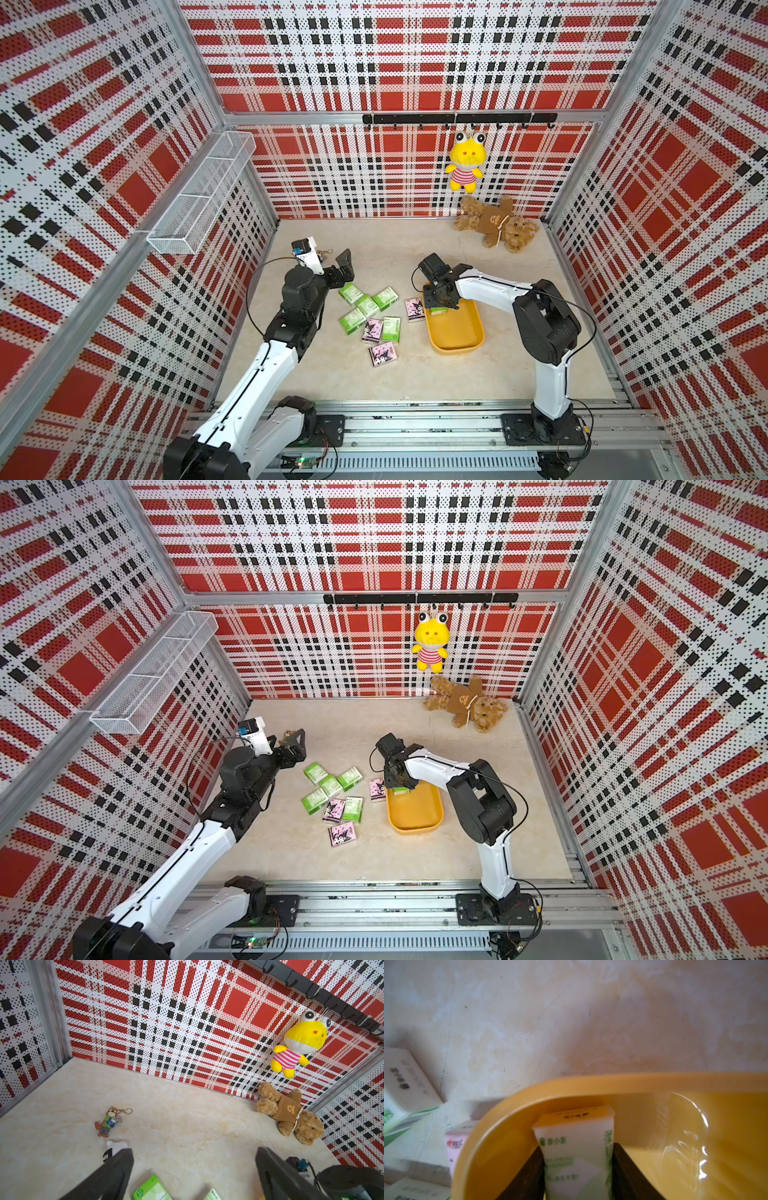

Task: Put the pocket tissues into the storage box
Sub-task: Place the pocket tissues in the storage box.

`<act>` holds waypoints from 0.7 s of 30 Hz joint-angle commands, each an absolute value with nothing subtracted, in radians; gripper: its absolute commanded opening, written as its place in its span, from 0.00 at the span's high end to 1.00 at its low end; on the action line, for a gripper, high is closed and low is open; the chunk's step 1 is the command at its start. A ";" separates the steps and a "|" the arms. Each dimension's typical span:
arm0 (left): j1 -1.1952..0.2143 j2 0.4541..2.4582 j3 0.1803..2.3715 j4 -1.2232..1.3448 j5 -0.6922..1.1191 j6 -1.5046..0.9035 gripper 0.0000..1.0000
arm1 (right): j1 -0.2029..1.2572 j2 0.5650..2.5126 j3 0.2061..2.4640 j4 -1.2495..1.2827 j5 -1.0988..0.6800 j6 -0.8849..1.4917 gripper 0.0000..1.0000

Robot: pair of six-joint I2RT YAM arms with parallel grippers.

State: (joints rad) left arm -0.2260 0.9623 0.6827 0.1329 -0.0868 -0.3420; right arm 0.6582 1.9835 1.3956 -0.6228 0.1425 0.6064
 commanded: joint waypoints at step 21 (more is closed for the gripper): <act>-0.231 0.958 0.693 0.132 -0.087 -0.327 0.01 | 0.658 1.903 1.433 -0.640 0.134 0.578 0.22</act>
